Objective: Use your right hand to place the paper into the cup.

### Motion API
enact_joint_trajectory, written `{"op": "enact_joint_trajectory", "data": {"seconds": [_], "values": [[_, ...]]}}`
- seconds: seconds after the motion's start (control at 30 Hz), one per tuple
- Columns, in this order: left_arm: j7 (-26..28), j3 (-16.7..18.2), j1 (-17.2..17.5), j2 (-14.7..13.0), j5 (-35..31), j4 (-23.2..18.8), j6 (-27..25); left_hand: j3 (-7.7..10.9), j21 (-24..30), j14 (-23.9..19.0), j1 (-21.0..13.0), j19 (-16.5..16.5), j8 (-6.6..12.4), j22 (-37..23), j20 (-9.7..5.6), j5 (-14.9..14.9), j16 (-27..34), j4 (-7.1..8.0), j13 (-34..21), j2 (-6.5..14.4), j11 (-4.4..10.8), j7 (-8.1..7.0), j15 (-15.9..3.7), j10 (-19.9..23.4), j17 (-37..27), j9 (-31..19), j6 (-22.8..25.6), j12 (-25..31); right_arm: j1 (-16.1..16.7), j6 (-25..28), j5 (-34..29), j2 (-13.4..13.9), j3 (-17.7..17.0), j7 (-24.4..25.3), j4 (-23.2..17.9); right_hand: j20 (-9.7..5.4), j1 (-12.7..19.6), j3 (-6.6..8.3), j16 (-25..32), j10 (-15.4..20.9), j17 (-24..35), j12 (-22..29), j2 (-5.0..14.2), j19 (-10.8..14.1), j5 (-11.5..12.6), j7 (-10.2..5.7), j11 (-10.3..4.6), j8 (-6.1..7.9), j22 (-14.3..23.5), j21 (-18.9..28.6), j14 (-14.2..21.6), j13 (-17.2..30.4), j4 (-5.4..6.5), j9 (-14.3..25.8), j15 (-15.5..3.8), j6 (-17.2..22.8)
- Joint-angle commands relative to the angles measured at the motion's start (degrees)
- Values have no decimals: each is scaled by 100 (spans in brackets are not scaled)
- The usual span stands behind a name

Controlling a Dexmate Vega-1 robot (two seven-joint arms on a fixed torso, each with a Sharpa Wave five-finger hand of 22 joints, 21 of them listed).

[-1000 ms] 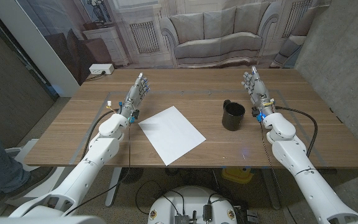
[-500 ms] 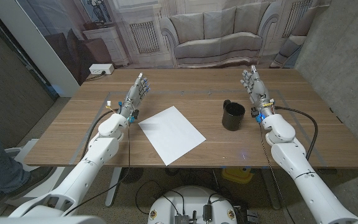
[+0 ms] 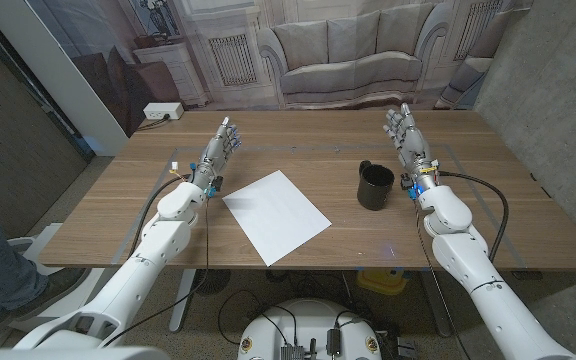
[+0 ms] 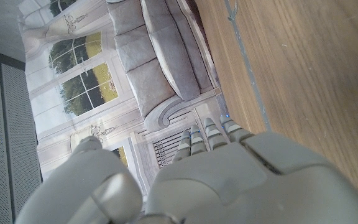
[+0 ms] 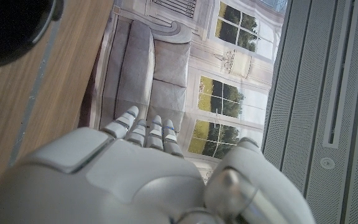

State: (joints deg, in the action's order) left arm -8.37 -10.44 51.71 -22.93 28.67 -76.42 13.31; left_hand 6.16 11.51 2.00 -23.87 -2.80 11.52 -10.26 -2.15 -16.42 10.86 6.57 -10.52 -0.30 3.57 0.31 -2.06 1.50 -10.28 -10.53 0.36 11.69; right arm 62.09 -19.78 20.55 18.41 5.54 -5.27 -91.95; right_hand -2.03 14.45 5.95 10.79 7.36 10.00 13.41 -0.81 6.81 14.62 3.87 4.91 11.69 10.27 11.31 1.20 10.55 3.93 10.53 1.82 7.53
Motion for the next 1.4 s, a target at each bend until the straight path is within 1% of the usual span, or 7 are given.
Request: {"op": "enact_joint_trajectory", "data": {"seconds": [0.03, 0.53, 0.63, 0.77, 1.0, 1.23, 1.4], "values": [[184, -1, 68, -44, -99, -98, 35, 3, 43, -37, -59, 17, 29, -16, -469, -27, 14, -28, -32, 9, 29, -3, -8, 14, -20, -31, 56, 27, 102, -197, -83, 15, 81, -28, -148, -186, 44, 13, 23, 81, 27, 21, 25, 69, -14, -9, -1, 45, 9, 50, 50, 11, -24, 14, 24, 73], [3, -14, -21, -4, -10, 120, 104, -11, 39, -41, -71, 17, 27, -17, -466, -21, 9, -36, -33, 14, 21, -11, -4, 28, -21, -31, 68, 27, 274, -383, -375, 112, 251, 38, -505, -195, 74, 9, 22, 108, 27, 17, 30, 115, -29, -17, -21, 35, 10, 58, 92, 11, -51, 15, 15, 97], [-8, -15, -36, -2, -14, 123, 99, -14, 39, -39, -73, 17, 27, -17, -465, -20, 7, -37, -33, 15, 27, -12, -7, 31, -22, -31, 72, 27, 283, -412, -541, 145, 289, 128, -574, -207, 89, 7, 36, 176, 26, 37, 32, 156, -36, -51, -35, 48, 10, 68, 152, 10, -64, 16, -33, 153], [-4, -7, -38, -15, -23, 94, 80, -17, 38, -37, -75, 17, 27, -18, -464, -19, 5, -39, -33, 16, 22, -6, -7, 22, -22, -31, 77, 22, 245, -459, -560, 181, 358, 92, -583, -223, 103, 6, 36, 208, 25, 42, 33, 178, -40, -58, -65, 47, 10, 71, 178, 9, -76, 16, -63, 173], [10, 8, -12, -50, -32, 48, 48, -24, 37, -37, -79, 17, 23, -18, -464, -16, 3, -41, -33, 18, 30, -8, -10, 22, -23, -32, 74, 20, 202, -543, -528, 174, 444, 29, -538, -229, 116, 5, 37, 217, 24, 39, 35, 195, -44, -60, -60, 43, 10, 73, 204, 9, -87, 16, -54, 181], [8, -6, -22, -44, -37, 21, 65, -31, 35, -44, -82, 16, 24, -18, -460, -13, 4, -43, -33, 22, 13, -14, 2, 45, -23, -32, 83, 26, 206, -706, -544, 187, 460, -17, -523, -245, 141, 3, 36, 276, 21, 48, 38, 240, -52, -81, -101, 59, 10, 79, 249, 6, -109, 17, -91, 266], [-19, -22, -85, -19, -32, 84, 81, -36, 38, -58, -86, 24, 31, -19, -462, -12, 8, -45, -34, 26, 13, -22, -18, 49, -23, -32, 106, 26, 229, -769, -585, 203, 462, 0, -571, -246, 149, 3, 34, 285, 21, 46, 40, 249, -54, -89, -86, 57, 10, 79, 261, 5, -116, 17, -89, 274]]}}
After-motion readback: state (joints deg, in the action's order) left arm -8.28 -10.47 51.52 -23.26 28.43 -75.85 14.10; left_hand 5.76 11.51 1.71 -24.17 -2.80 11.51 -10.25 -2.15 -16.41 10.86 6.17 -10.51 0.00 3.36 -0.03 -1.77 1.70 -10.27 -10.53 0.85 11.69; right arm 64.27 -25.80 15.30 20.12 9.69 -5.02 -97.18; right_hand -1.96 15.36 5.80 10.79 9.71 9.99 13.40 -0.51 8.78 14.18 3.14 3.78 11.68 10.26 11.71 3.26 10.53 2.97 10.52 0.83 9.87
